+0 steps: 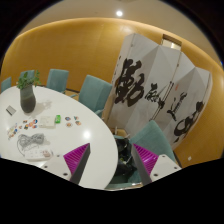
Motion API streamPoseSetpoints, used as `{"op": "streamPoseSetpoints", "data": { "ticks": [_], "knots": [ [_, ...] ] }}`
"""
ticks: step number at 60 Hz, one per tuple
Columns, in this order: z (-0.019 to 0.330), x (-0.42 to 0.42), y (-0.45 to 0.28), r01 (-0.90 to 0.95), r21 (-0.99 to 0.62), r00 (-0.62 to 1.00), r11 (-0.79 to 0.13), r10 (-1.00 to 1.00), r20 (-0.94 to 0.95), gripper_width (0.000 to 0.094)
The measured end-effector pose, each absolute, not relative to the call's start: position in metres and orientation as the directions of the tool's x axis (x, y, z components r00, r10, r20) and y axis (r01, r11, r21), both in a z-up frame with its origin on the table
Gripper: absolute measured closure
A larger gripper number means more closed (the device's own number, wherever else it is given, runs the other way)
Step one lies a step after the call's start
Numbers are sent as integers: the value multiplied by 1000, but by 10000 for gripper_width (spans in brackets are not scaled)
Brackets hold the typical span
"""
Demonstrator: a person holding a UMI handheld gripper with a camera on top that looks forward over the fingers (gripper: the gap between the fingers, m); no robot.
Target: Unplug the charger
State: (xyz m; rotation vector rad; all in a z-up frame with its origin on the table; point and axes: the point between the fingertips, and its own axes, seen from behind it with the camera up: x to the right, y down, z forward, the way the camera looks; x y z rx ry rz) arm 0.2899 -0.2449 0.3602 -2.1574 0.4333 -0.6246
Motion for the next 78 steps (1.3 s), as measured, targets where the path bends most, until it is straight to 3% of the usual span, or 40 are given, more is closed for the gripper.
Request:
{"op": "streamPoseSetpoints", "data": {
  "ticks": [8,16,39,49,62,66,70,75,78],
  "knots": [
    [345,287,-248,-94,-792,825,-604,-493,277,68],
    [298,273,-244,-92,-793,848,-602,-465,254,66],
    [98,119,-219,-105,-737,976,-668,-213,55,62],
    [67,53,-147,-41,-789,996,-613,-91,19,65],
    [45,35,-51,-46,-831,997,-554,-74,-6,97],
    [35,37,-32,-51,-834,997,-549,-82,-6,146],
    [28,40,-18,-47,-837,996,-545,-92,4,284],
    [24,44,-11,-44,-836,995,-547,-103,15,586],
    [24,43,-10,-41,-839,995,-543,-101,17,598]
  ]
}}
